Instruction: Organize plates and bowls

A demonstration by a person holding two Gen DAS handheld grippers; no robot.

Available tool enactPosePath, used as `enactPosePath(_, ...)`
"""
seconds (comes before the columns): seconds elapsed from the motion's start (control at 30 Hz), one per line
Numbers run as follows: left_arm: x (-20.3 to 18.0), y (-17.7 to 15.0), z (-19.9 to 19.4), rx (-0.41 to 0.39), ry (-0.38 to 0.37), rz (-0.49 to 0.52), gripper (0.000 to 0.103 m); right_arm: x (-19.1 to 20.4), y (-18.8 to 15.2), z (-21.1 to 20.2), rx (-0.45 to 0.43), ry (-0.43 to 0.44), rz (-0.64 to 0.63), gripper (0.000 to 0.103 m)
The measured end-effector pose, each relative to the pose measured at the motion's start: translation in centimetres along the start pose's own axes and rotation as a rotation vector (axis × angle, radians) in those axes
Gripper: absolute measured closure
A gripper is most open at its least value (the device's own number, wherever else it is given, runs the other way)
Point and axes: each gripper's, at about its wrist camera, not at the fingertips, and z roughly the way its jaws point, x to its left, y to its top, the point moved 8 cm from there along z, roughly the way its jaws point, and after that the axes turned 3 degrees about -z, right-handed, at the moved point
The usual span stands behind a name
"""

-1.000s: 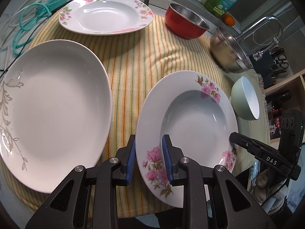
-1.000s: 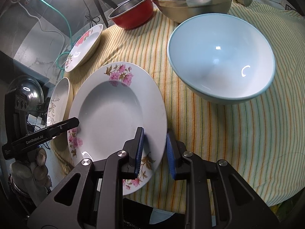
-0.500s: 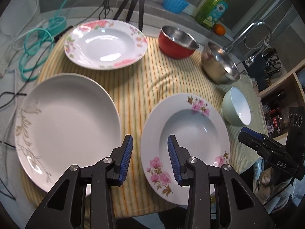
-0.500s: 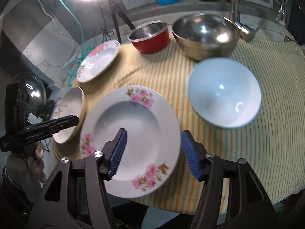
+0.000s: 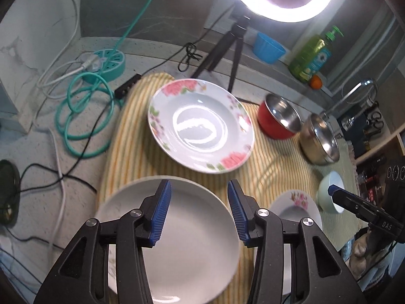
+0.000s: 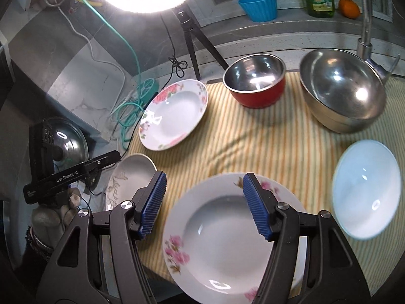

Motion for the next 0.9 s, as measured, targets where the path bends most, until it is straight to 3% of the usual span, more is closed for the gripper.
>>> enactPosePath(0.4, 3.8, 5.9, 4.6, 0.012, 0.039, 0.006, 0.058, -0.2, 5.1, 6.5, 0.043, -0.012, 0.063, 0.038)
enactPosePath(0.73, 5.6, 7.9, 7.8, 0.056, 0.031, -0.021, 0.059, -1.0, 6.5, 10.8, 0.098, -0.025, 0.08, 0.054)
enactPosePath(0.9, 5.9, 7.8, 9.0, 0.082, 0.022, -0.025, 0.068, -1.2, 6.6, 12.3, 0.122, -0.018, 0.085, 0.064)
